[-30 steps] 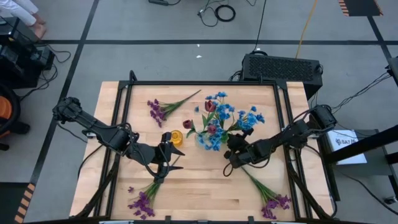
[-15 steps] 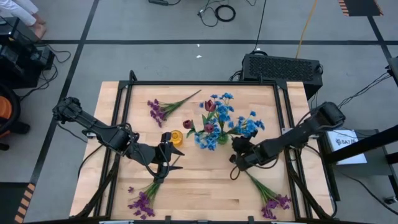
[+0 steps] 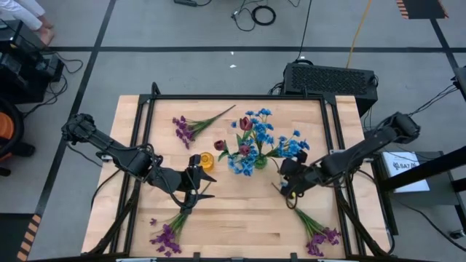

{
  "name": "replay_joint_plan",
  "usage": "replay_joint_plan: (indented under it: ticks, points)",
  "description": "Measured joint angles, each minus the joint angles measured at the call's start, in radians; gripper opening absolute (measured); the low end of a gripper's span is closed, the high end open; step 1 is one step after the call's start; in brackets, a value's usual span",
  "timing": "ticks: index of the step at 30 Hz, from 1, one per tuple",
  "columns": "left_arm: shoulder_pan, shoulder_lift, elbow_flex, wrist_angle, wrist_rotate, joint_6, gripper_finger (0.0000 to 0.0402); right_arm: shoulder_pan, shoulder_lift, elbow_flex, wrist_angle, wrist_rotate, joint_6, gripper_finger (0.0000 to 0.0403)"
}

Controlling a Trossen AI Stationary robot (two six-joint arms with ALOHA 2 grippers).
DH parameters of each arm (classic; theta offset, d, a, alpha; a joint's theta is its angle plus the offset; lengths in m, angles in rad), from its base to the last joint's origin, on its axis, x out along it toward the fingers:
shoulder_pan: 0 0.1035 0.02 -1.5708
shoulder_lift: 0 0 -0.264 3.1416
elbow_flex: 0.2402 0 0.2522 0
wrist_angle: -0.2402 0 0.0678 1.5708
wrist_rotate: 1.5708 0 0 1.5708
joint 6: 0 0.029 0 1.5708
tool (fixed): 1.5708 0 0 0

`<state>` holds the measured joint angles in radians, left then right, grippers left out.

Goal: Sort flowers into vase by color
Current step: Put the bottom left purple flowers into the yellow vase

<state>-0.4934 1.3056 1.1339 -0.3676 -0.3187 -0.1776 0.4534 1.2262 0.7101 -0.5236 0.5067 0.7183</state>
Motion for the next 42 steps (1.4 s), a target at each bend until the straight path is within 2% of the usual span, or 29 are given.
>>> replay_joint_plan:
  ticks: [5, 10, 20, 24, 28, 33, 36, 38, 42]
  points:
    - [0.0, 0.0, 0.0, -0.001, 0.0, 0.0, 0.0238, 0.005, -0.038, 0.0, -0.101, -0.109, 0.065, 0.0]
    - [0.0, 0.0, 0.0, -0.001, 0.0, 0.0, 0.0238, 0.038, -0.073, 0.0, -0.153, -0.174, 0.09, 0.0]
    - [0.0, 0.0, 0.0, 0.0, 0.0, 0.0, 0.0238, 0.125, -0.237, 0.001, -0.146, -0.191, 0.111, 0.0]
    - [0.0, 0.0, 0.0, -0.001, 0.0, 0.002, 0.0238, 0.186, -0.296, 0.041, -0.143, -0.102, 0.099, 0.0]
    - [0.0, 0.0, 0.0, -0.001, -0.024, 0.027, 0.0238, 0.258, -0.318, 0.131, -0.139, 0.016, 0.021, 0.0]
    - [0.0, -0.004, 0.0, -0.006, -0.119, -0.003, 0.0238, 0.348, -0.301, 0.264, -0.104, 0.238, -0.137, 0.0]
    - [0.0, -0.014, 0.0, -0.027, -0.13, -0.038, 0.0238, 0.384, -0.281, 0.315, -0.067, 0.359, -0.207, 0.0]
    - [-0.001, -0.013, 0.001, -0.064, -0.127, -0.057, 0.0238, 0.4, -0.265, 0.33, -0.05, 0.399, -0.223, 0.0]
    - [-0.014, -0.009, 0.0, -0.124, -0.126, -0.107, 0.0238, 0.428, -0.232, 0.332, -0.032, 0.403, -0.24, 0.0]
